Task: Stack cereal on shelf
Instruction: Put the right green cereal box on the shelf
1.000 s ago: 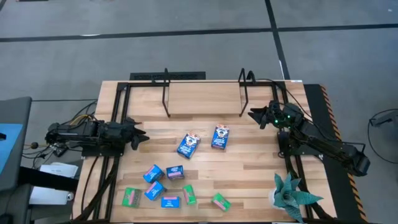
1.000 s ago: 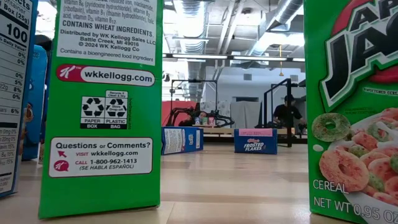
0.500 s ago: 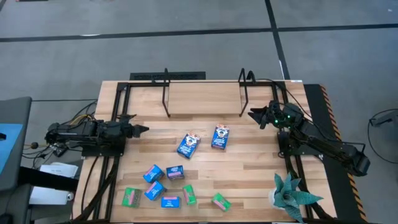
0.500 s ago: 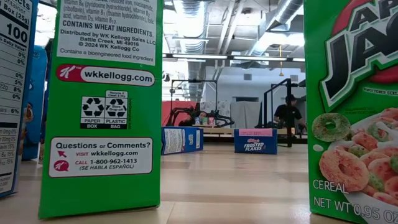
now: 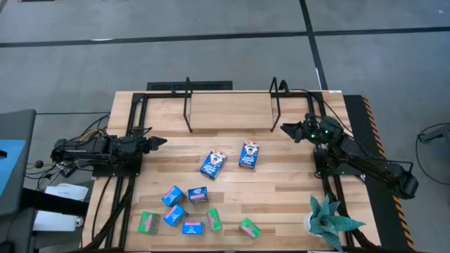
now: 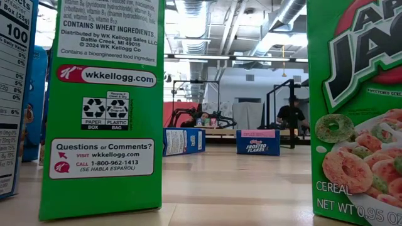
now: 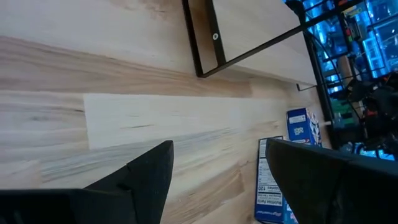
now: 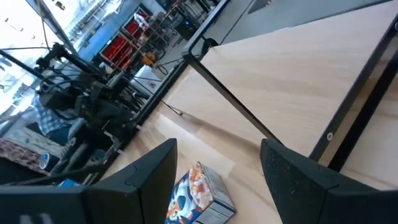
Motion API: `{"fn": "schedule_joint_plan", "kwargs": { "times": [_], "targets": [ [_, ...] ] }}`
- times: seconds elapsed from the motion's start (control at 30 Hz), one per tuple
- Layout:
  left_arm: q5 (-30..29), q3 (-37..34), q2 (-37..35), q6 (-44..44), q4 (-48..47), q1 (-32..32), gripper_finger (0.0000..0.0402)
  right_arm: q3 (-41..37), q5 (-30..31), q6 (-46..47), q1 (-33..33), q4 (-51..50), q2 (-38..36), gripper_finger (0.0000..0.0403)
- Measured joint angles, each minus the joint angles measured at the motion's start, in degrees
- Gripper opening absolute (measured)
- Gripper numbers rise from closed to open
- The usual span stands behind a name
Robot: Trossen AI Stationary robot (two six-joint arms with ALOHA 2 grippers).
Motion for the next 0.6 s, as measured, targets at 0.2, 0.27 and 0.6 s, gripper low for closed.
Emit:
{"fn": "schedule_joint_plan", "kwargs": {
  "times": [0.2,0.27,0.6],
  "targets": [
    [-0.11,-0.04,0.0,0.8,-0.04,0.0,0.0245,-0.02,-0.25,7.49,0.31,0.45,0.0,0.0256],
    [0.34,-0.07,0.0,-0.02,0.07,0.0,0.0245,-0.02,-1.98,10.09,0.35,0.6,-0.02,0.0256],
    [10.03,-0.53,0.05,12.66,21.07,-0.02,0.0245,0.01,-13.78,9.36,0.99,-0.21,0.03,0.0256]
  ]
}}
